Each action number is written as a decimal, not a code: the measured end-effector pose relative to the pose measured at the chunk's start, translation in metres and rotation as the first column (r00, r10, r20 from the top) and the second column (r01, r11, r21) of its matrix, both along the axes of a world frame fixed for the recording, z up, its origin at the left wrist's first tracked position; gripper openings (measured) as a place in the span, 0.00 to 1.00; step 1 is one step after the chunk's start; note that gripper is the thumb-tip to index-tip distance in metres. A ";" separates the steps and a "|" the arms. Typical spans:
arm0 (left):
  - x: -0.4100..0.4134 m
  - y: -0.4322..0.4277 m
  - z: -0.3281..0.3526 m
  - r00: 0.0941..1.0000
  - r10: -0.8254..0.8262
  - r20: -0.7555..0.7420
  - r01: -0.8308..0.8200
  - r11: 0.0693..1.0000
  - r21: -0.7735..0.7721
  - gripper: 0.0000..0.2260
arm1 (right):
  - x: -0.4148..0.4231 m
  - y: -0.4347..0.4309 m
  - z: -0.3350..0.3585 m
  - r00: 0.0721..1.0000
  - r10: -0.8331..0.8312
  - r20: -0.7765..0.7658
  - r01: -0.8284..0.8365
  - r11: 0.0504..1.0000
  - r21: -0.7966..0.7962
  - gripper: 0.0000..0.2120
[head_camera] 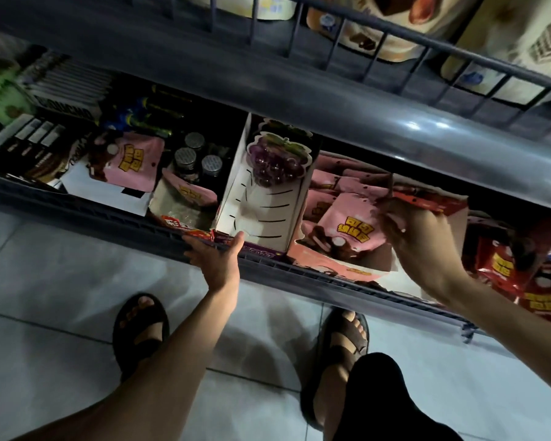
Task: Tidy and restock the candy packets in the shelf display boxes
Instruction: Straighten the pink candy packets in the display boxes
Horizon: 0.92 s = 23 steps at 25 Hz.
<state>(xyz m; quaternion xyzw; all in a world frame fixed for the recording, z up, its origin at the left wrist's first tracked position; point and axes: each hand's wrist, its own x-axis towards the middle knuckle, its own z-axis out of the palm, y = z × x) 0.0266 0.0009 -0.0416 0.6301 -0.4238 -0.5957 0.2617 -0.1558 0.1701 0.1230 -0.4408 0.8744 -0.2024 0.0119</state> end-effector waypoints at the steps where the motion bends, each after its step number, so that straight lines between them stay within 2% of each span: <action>1: 0.000 0.000 -0.001 1.000 -0.002 0.002 0.002 1.000 -0.005 0.50 | 0.000 -0.002 -0.006 1.000 0.023 -0.019 -0.022 0.999 0.043 0.07; 5: 0.000 0.001 -0.004 1.000 0.000 -0.019 -0.001 1.000 -0.025 0.50 | 0.006 -0.022 -0.035 0.992 0.125 -0.028 -0.117 0.972 0.204 0.09; 9: -0.001 0.002 -0.006 0.999 0.011 -0.037 -0.012 0.999 -0.041 0.50 | 0.011 -0.041 -0.056 0.993 0.114 -0.011 -0.102 0.923 0.372 0.09; 12: -0.001 0.001 -0.008 0.999 0.013 -0.036 -0.015 0.999 -0.043 0.50 | 0.012 -0.051 -0.059 0.984 0.178 -0.002 -0.149 0.831 0.536 0.16; 15: -0.001 0.002 -0.010 1.000 0.004 -0.031 -0.005 0.999 -0.033 0.51 | 0.013 -0.063 -0.056 0.975 0.213 -0.059 -0.119 0.733 0.670 0.25; 17: -0.001 0.002 -0.010 0.999 -0.001 -0.032 0.000 0.999 -0.038 0.51 | 0.014 -0.066 -0.055 0.966 0.223 -0.131 -0.069 0.711 0.700 0.23; 19: -0.001 0.002 -0.010 0.999 0.000 -0.037 -0.002 0.999 -0.045 0.52 | 0.013 -0.065 -0.055 0.962 0.203 -0.181 -0.025 0.728 0.685 0.18; 23: -0.002 0.002 -0.010 0.999 0.003 -0.037 -0.005 0.999 -0.043 0.51 | 0.015 -0.063 -0.063 0.963 0.193 -0.187 -0.023 0.752 0.659 0.14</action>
